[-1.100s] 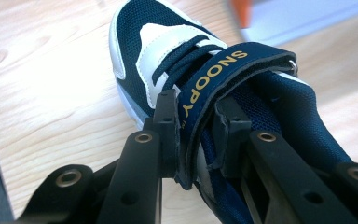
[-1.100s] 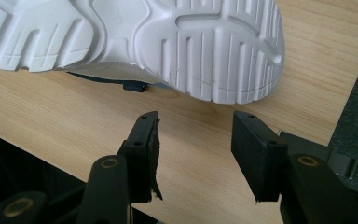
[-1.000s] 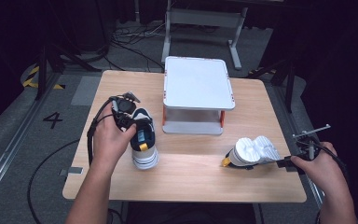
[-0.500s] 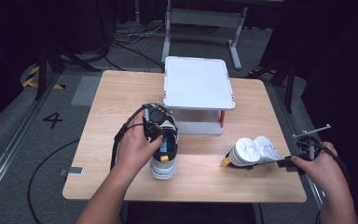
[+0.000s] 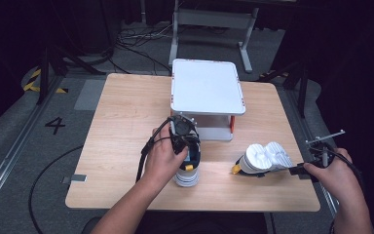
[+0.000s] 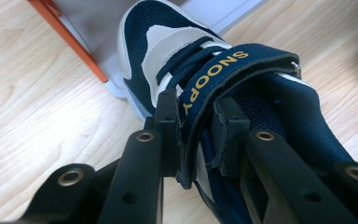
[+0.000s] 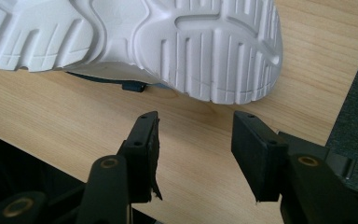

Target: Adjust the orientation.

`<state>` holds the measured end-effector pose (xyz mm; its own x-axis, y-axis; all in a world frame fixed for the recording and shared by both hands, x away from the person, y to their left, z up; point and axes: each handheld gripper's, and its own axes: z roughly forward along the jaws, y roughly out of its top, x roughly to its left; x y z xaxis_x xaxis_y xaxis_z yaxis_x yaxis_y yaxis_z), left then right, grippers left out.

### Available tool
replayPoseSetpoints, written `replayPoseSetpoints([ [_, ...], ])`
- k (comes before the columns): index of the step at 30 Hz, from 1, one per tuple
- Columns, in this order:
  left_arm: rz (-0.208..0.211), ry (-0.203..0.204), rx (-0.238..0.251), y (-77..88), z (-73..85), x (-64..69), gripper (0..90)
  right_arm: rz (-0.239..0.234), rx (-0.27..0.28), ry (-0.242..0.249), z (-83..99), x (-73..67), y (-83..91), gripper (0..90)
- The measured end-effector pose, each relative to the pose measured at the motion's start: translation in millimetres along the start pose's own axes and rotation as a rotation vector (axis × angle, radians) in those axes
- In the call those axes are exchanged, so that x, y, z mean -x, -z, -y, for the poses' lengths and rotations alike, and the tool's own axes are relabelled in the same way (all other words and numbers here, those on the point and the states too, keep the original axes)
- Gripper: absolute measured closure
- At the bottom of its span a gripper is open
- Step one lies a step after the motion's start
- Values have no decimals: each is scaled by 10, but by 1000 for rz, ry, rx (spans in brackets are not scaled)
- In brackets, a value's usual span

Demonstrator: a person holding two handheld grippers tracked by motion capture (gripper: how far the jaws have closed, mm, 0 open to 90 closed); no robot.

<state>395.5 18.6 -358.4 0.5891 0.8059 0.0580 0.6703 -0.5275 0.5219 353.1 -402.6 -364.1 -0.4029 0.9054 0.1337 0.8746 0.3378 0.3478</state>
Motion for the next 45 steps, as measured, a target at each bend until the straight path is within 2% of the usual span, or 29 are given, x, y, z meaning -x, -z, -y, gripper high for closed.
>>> replayPoseSetpoints([
  [3,17,0,10,-58,-11,33,755,0,-2,-1,-2,-10,-4,524],
  [7,11,-11,6,-145,-7,73,753,-2,-1,1,-2,-10,-2,523],
  [9,7,-16,-10,-192,-2,85,751,-1,0,2,0,-9,1,524],
  [11,31,-20,-39,-241,4,89,739,-2,2,3,1,-8,7,523],
  [13,50,-13,-40,-241,11,81,677,-6,5,2,5,-10,17,522],
  [15,60,-5,-28,-209,8,68,574,-7,8,2,7,-10,25,522],
  [16,64,5,-23,-164,0,54,574,-7,8,2,7,-10,25,522],
  [17,59,-4,-23,-84,-7,50,472,-5,9,1,7,-6,25,518],
  [20,63,-19,-37,0,0,68,452,-5,9,2,6,-4,22,515],
  [25,101,-108,-88,250,72,206,488,-3,10,-1,10,3,26,513],
  [28,136,-173,-139,326,100,334,508,-4,9,3,9,-1,23,512],
  [30,140,-210,-170,337,110,424,505,-5,6,5,6,-9,16,512],
  [32,159,-254,-208,294,116,498,471,-10,5,11,2,-15,9,510],
  [33,171,-262,-224,259,118,521,452,-12,6,10,1,-19,6,510],
  [36,174,-308,-278,112,130,558,392,-13,5,17,-3,-17,3,509],
  [37,174,-308,-278,112,130,558,385,-13,5,17,-3,-17,3,509],
  [38,177,-327,-303,37,135,568,385,-14,5,17,-4,-19,-1,508],
  [39,171,-349,-331,-64,138,580,403,-23,2,21,-9,-23,-11,506],
  [41,158,-360,-339,-130,142,588,437,-26,3,25,-11,-24,-16,505],
  [42,149,-366,-350,-163,137,592,485,-31,-2,27,-15,-31,-19,504],
  [44,181,-381,-353,-195,128,599,536,-35,2,28,-16,-42,-25,503],
  [45,195,-405,-351,-186,125,610,607,-36,0,29,-16,-40,-26,503],
])
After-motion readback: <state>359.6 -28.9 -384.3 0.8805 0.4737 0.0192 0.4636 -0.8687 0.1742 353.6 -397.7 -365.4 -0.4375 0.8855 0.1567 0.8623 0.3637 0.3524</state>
